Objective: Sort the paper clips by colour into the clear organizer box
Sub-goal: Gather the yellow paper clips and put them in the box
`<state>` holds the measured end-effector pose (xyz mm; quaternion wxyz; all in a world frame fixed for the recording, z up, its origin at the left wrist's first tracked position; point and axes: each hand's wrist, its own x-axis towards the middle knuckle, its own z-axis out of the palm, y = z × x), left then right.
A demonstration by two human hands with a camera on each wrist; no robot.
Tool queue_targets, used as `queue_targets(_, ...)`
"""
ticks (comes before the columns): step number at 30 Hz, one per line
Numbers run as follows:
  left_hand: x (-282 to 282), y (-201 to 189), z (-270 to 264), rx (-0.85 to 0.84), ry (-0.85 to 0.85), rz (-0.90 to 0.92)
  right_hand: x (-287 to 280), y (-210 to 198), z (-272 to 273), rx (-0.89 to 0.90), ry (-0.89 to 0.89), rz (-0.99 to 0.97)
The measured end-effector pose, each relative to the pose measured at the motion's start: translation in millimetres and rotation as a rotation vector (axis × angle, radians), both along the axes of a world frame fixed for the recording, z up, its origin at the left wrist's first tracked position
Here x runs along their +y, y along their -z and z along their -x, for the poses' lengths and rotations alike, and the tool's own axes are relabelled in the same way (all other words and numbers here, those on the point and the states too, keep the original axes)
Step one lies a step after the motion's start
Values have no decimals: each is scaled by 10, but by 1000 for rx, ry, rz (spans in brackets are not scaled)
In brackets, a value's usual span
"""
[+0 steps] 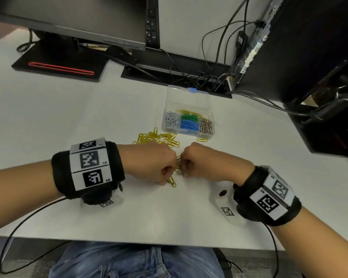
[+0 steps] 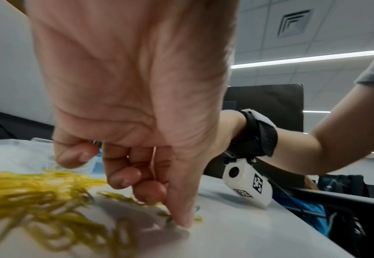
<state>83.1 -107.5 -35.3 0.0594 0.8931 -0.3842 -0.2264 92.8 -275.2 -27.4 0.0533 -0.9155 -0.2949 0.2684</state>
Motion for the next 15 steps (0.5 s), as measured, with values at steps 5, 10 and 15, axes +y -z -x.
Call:
queue_targets(5,135,-222,-328,-69,-154,221,-192,-274,-416,-274,336,-334)
queue_targets(10,85,-358,-829,-298,-351,412,-154,-205,-920,-346,463,-419)
queue_targets(15,-125,-287,-1153,-349,-363,438,-186,-90,-1000,-320,436,-361)
